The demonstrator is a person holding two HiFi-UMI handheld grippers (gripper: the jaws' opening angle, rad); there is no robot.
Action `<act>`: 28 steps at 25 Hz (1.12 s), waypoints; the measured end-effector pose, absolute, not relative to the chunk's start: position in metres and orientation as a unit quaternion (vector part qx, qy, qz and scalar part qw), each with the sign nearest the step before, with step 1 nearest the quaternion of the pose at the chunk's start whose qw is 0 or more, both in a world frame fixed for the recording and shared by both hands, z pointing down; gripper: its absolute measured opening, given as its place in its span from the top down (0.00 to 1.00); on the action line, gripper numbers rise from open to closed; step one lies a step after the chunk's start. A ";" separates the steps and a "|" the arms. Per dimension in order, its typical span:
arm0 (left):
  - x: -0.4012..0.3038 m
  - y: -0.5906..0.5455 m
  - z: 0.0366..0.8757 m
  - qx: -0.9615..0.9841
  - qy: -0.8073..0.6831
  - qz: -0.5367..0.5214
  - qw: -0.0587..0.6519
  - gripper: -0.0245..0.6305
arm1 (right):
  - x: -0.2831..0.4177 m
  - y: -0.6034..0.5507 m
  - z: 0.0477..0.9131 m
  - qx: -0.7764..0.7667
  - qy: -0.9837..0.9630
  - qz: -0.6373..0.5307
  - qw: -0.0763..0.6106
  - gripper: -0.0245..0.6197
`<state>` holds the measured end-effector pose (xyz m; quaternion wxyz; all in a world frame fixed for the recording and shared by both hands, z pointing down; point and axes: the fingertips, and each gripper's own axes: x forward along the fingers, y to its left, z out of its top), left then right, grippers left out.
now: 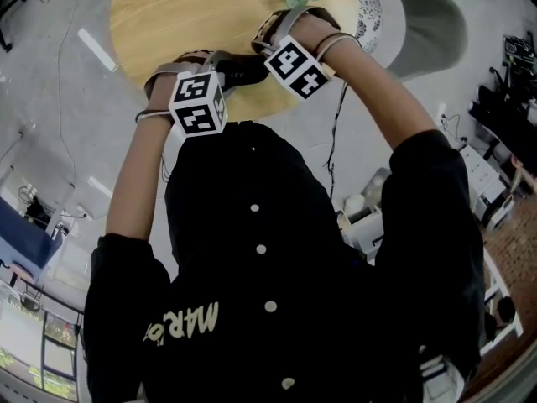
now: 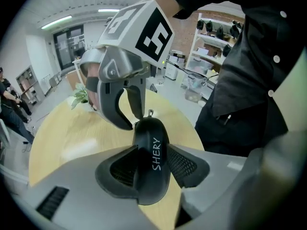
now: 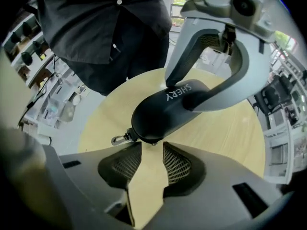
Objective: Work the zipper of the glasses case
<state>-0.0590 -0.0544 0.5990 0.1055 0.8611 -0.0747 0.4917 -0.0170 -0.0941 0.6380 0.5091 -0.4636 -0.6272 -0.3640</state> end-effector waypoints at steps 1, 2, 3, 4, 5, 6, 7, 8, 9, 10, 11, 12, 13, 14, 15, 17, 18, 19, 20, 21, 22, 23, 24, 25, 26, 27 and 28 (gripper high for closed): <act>-0.059 -0.054 0.599 0.862 -0.076 0.490 0.107 0.68 | -0.017 -0.093 0.641 -0.475 -0.616 -0.371 0.507 0.75; -0.059 -0.054 0.599 0.863 -0.077 0.488 0.107 0.68 | -0.017 -0.093 0.644 -0.486 -0.605 -0.377 0.505 0.75; -0.058 -0.054 0.599 0.864 -0.078 0.486 0.108 0.68 | -0.017 -0.092 0.645 -0.498 -0.594 -0.381 0.503 0.75; -0.058 -0.054 0.599 0.864 -0.080 0.485 0.108 0.68 | -0.017 -0.091 0.646 -0.510 -0.585 -0.382 0.502 0.76; -0.058 -0.053 0.599 0.865 -0.081 0.484 0.108 0.68 | -0.017 -0.090 0.647 -0.520 -0.577 -0.384 0.500 0.78; -0.059 -0.053 0.599 0.864 -0.082 0.484 0.108 0.68 | -0.018 -0.090 0.648 -0.527 -0.571 -0.386 0.497 0.78; -0.059 -0.052 0.599 0.864 -0.082 0.485 0.108 0.68 | -0.018 -0.089 0.648 -0.531 -0.569 -0.389 0.493 0.79; -0.060 -0.052 0.600 0.864 -0.082 0.485 0.109 0.68 | -0.019 -0.089 0.648 -0.532 -0.570 -0.389 0.491 0.81; -0.059 -0.052 0.600 0.864 -0.082 0.485 0.109 0.68 | -0.018 -0.090 0.647 -0.529 -0.573 -0.389 0.490 0.83; -0.059 -0.052 0.599 0.864 -0.083 0.484 0.108 0.68 | -0.017 -0.090 0.647 -0.524 -0.579 -0.387 0.491 0.87; -0.058 -0.053 0.598 0.865 -0.084 0.483 0.108 0.68 | -0.016 -0.091 0.646 -0.515 -0.586 -0.384 0.493 0.89; -0.059 -0.054 0.596 0.865 -0.086 0.482 0.107 0.68 | -0.016 -0.092 0.644 -0.504 -0.595 -0.381 0.496 0.90; -0.059 -0.054 0.595 0.866 -0.087 0.481 0.108 0.68 | -0.016 -0.093 0.642 -0.491 -0.606 -0.378 0.499 0.90; -0.060 -0.054 0.593 0.866 -0.087 0.481 0.108 0.68 | -0.017 -0.093 0.640 -0.477 -0.617 -0.374 0.502 0.91; -0.060 -0.054 0.592 0.866 -0.087 0.481 0.109 0.68 | -0.017 -0.093 0.638 -0.465 -0.628 -0.368 0.504 0.91; -0.060 -0.054 0.591 0.865 -0.086 0.482 0.109 0.68 | -0.016 -0.094 0.636 -0.445 -0.648 -0.354 0.506 0.91; -0.060 -0.054 0.592 0.864 -0.085 0.483 0.108 0.68 | -0.015 -0.094 0.636 -0.438 -0.657 -0.345 0.508 0.90; -0.061 -0.054 0.593 0.864 -0.085 0.485 0.107 0.68 | -0.015 -0.094 0.636 -0.431 -0.664 -0.337 0.509 0.90; -0.061 -0.055 0.594 0.864 -0.084 0.485 0.107 0.68 | -0.015 -0.094 0.637 -0.426 -0.670 -0.331 0.510 0.90; -0.061 -0.055 0.593 0.864 -0.084 0.485 0.108 0.68 | -0.016 -0.094 0.637 -0.421 -0.675 -0.327 0.510 0.90; -0.060 -0.055 0.592 0.864 -0.084 0.484 0.110 0.68 | -0.016 -0.095 0.638 -0.416 -0.680 -0.326 0.509 0.91; -0.060 -0.055 0.592 0.864 -0.083 0.484 0.112 0.68 | -0.017 -0.096 0.639 -0.410 -0.684 -0.327 0.507 0.92; -0.060 -0.055 0.593 0.863 -0.082 0.485 0.113 0.68 | -0.018 -0.096 0.639 -0.403 -0.688 -0.328 0.506 0.93; -0.061 -0.055 0.594 0.862 -0.082 0.488 0.112 0.68 | -0.019 -0.097 0.639 -0.394 -0.694 -0.325 0.507 0.94; -0.061 -0.056 0.594 0.860 -0.082 0.491 0.110 0.68 | -0.019 -0.098 0.638 -0.384 -0.701 -0.319 0.510 0.95; -0.062 -0.057 0.595 0.858 -0.083 0.494 0.108 0.68 | -0.018 -0.099 0.638 -0.373 -0.708 -0.310 0.513 0.95; -0.062 -0.057 0.596 0.857 -0.083 0.497 0.107 0.68 | -0.017 -0.099 0.638 -0.362 -0.716 -0.302 0.515 0.95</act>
